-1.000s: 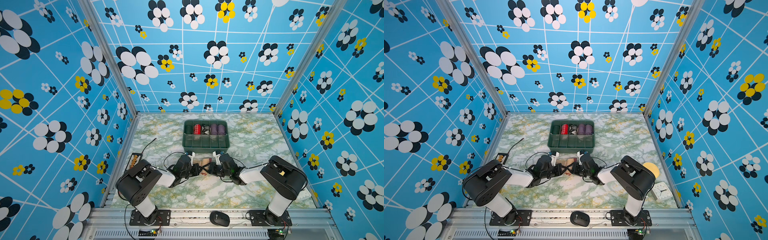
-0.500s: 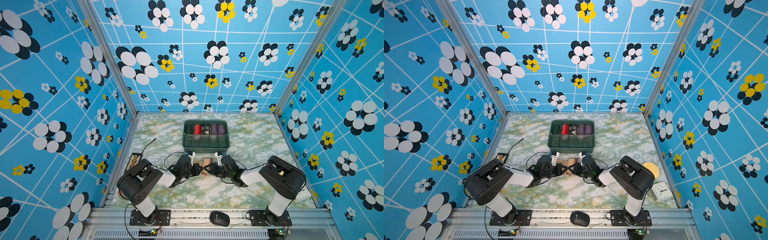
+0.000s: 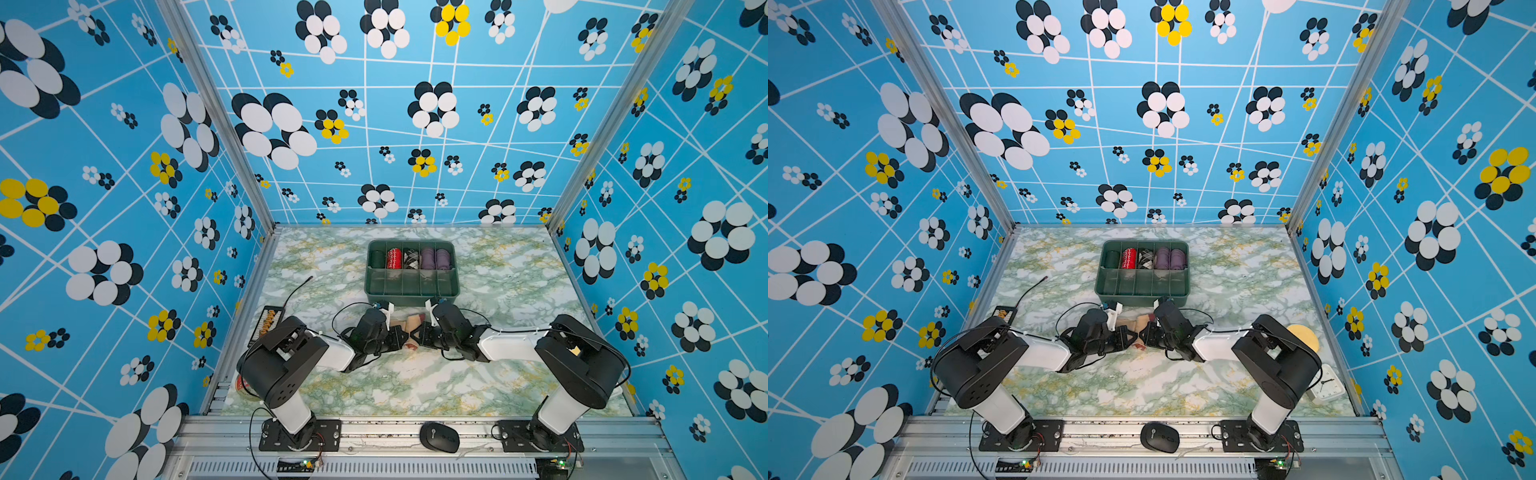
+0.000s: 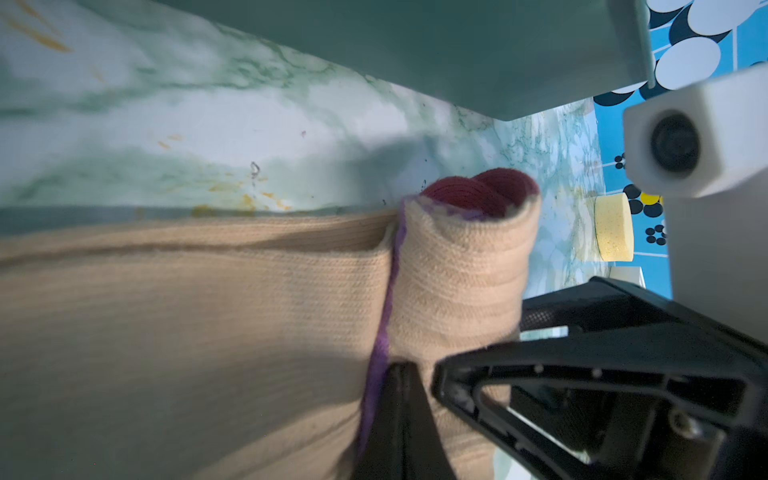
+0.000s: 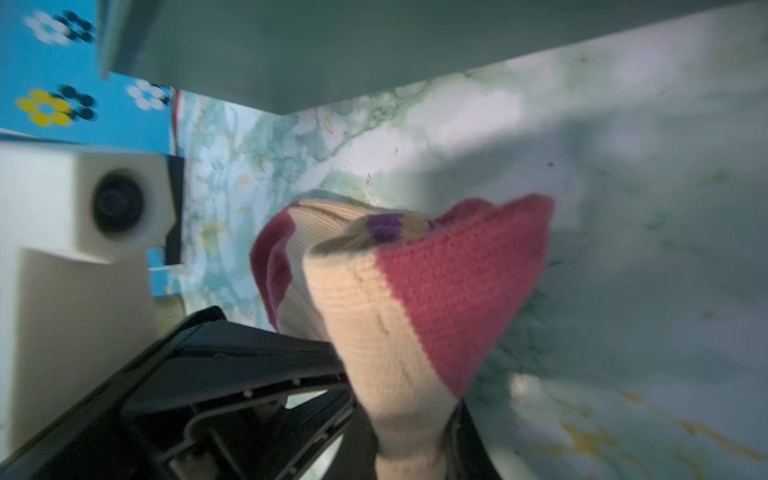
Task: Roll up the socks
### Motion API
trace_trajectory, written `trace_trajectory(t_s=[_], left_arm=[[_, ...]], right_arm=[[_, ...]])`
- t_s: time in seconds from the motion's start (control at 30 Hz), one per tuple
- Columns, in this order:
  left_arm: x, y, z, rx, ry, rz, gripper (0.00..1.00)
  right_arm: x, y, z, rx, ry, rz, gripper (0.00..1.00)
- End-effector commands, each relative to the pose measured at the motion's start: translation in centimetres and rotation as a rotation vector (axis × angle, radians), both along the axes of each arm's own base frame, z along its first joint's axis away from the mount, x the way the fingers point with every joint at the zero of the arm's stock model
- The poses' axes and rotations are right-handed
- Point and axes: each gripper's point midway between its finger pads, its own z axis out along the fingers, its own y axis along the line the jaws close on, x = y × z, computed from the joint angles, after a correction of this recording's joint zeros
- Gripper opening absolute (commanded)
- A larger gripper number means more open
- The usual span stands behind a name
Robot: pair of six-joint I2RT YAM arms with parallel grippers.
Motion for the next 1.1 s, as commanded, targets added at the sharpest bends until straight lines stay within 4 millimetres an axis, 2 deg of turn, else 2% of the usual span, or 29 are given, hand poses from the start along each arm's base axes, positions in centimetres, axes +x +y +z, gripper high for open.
trace_trajectory(t_s=[0.0, 0.17, 0.3, 0.4, 0.57, 0.83, 1.07], left_arm=[[-6.0, 2.7, -5.6, 0.19, 0.252, -0.064, 0.0], [-5.5, 2.5, -3.1, 0.181, 0.208, -0.07, 0.01], [-5.2, 2.6, -0.8, 0.184, 0.166, -0.079, 0.08], [-5.1, 3.1, 0.5, 0.194, 0.133, -0.071, 0.09], [-5.4, 4.3, 0.8, 0.217, 0.111, -0.044, 0.06], [-5.6, 4.7, 1.1, 0.209, 0.099, -0.033, 0.06], [-5.8, 5.4, 1.0, 0.21, 0.1, -0.02, 0.06]], right_arm=[[-2.3, -3.2, -1.8, -0.285, 0.056, 0.096, 0.04], [-2.9, -4.8, -1.9, -0.42, 0.085, 0.154, 0.03], [-3.2, -5.0, -2.3, -0.47, 0.113, 0.209, 0.02], [-3.2, -5.3, -2.4, -0.513, 0.123, 0.233, 0.01], [-2.8, -6.6, -1.7, -0.61, 0.101, 0.251, 0.01], [-2.4, -8.9, -0.4, -0.83, 0.066, 0.305, 0.01], [-2.5, -8.9, -0.5, -1.016, 0.043, 0.362, 0.01]])
